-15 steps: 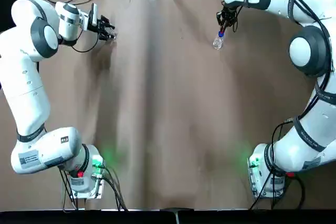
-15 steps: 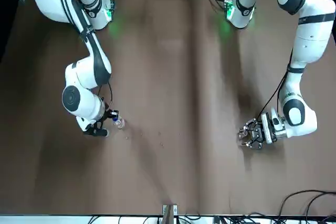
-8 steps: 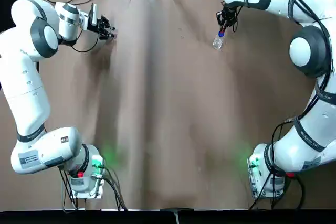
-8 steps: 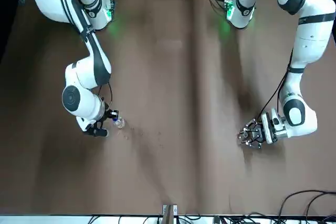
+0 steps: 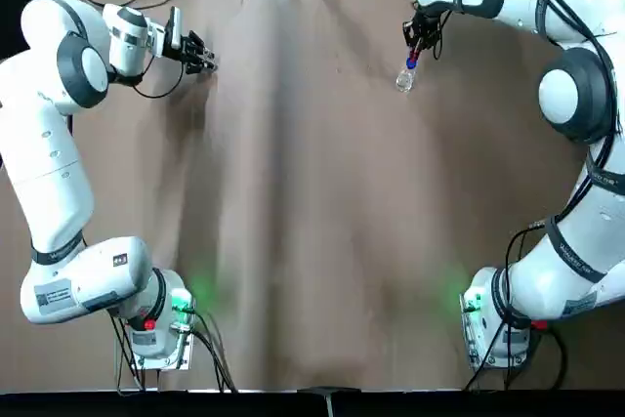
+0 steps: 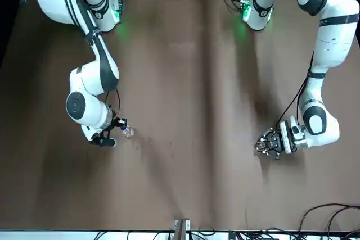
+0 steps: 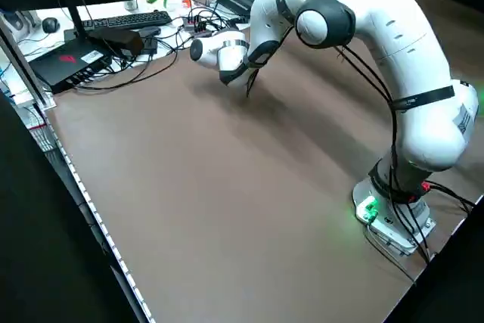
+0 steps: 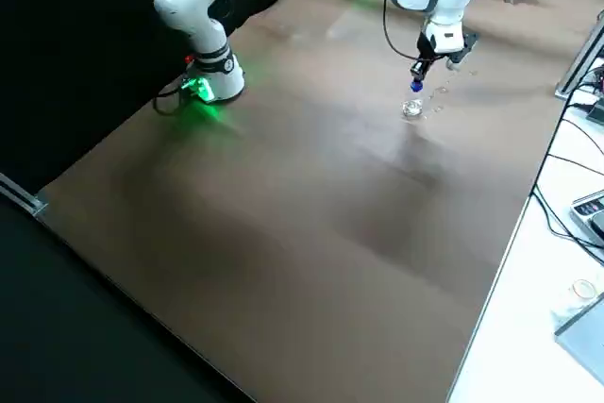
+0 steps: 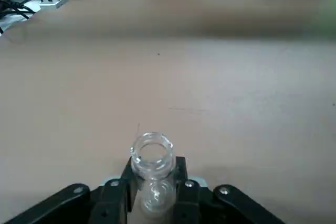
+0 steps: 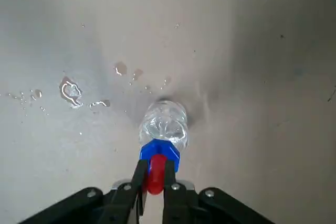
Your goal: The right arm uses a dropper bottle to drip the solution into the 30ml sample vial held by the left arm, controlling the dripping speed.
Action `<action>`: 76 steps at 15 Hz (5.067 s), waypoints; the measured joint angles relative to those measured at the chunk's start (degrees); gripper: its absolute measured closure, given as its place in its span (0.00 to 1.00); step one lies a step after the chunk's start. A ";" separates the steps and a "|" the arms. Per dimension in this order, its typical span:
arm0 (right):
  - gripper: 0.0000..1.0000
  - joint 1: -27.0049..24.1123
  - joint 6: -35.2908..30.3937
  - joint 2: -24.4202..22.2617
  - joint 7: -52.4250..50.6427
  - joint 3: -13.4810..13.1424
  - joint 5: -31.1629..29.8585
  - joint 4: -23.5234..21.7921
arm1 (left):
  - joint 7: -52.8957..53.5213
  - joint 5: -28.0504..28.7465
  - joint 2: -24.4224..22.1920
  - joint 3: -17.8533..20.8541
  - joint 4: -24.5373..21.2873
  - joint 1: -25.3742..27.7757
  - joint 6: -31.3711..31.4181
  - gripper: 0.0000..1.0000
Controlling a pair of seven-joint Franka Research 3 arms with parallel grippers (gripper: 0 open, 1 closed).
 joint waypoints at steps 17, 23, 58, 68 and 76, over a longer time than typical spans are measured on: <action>0.86 0.00 -1.30 -0.93 0.00 -0.11 0.00 1.00 | -16.92 2.82 -8.36 -1.78 0.92 -13.33 1.27 0.68; 0.86 0.05 -3.24 -2.63 0.76 -0.03 -0.01 1.12 | -29.54 7.62 -11.74 -1.79 0.92 -23.35 6.71 0.68; 0.85 0.19 -11.33 -9.13 2.96 0.74 1.52 5.55 | -54.99 19.66 -8.92 -0.04 -0.27 -50.39 34.41 0.68; 0.85 5.44 -11.94 -9.15 10.69 0.87 5.38 8.29 | -56.88 19.67 -8.89 0.57 -0.27 -51.51 35.52 0.68; 0.85 9.22 -6.65 -9.14 12.47 0.85 12.75 9.89 | -56.94 19.67 -8.88 0.88 -0.27 -51.51 35.52 0.68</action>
